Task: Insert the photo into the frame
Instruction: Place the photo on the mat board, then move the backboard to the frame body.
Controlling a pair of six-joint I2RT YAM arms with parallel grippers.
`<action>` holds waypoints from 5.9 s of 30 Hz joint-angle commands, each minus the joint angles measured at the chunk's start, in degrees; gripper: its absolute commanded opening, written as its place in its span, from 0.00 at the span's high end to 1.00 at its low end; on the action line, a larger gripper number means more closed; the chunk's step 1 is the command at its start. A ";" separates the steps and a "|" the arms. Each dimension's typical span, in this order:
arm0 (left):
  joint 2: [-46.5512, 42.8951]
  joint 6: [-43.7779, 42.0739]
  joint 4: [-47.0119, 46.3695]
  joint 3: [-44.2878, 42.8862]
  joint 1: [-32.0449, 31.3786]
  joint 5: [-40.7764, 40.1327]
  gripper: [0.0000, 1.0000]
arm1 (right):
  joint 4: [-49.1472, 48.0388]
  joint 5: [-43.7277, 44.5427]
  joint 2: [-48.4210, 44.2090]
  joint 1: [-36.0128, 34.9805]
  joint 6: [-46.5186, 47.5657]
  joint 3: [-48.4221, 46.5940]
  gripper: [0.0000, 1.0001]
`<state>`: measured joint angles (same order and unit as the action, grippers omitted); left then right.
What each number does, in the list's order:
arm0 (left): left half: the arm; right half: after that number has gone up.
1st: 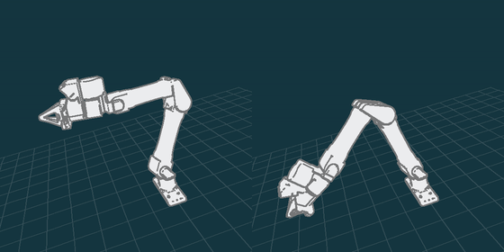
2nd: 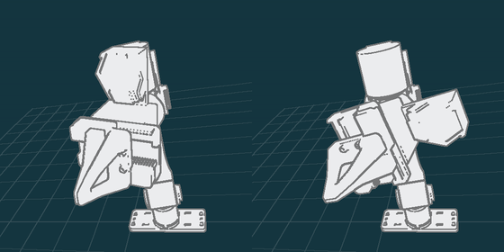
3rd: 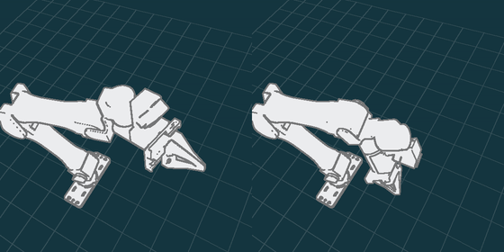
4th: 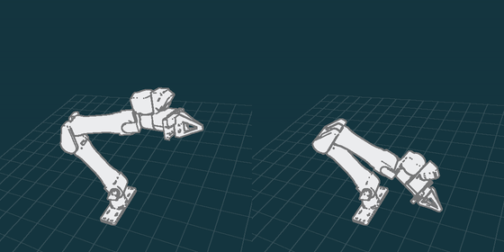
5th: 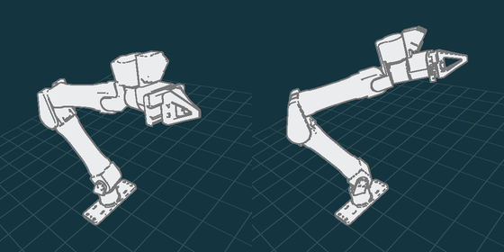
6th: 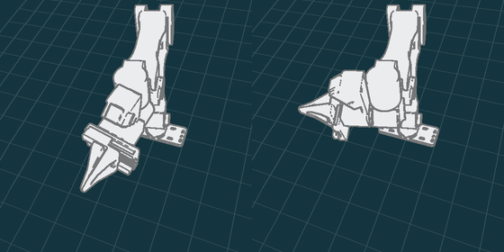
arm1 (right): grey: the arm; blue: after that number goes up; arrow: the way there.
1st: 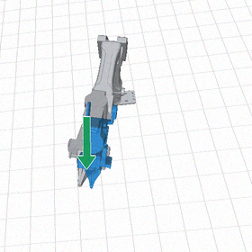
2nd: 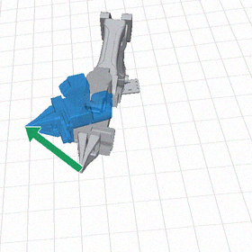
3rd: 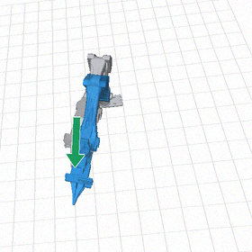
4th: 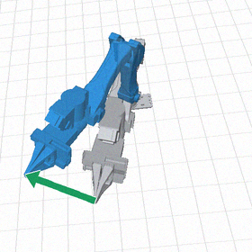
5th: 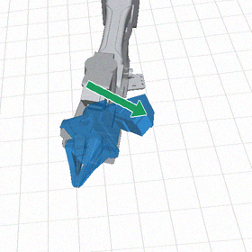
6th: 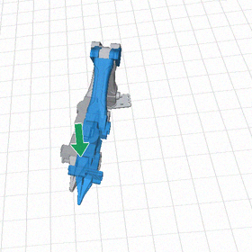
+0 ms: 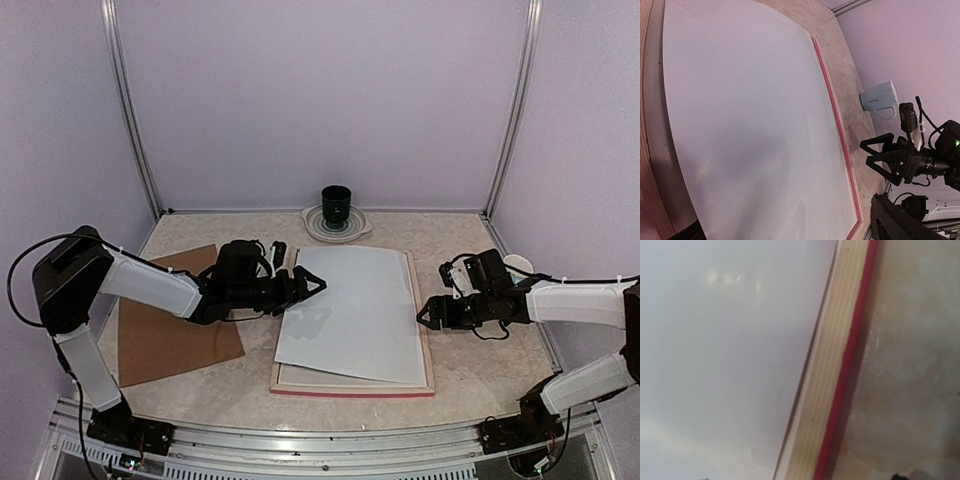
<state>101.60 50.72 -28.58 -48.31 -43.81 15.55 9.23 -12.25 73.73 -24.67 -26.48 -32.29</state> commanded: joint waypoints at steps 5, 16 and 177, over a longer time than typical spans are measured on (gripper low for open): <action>-1.38 -2.35 5.46 -2.31 -1.84 -2.94 0.08 | -0.68 -0.25 0.24 0.39 -0.24 0.51 0.22; -2.04 -4.57 13.54 -4.38 -3.30 -8.78 0.08 | -0.70 -0.34 0.25 0.41 -0.32 0.64 0.22; -14.98 -0.62 38.50 18.71 52.56 -27.17 0.01 | 12.15 0.39 49.19 -33.25 2.46 -65.68 0.23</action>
<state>82.21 50.57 16.19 -32.80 9.82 -22.41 22.79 -11.16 124.95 -57.28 -24.45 -97.25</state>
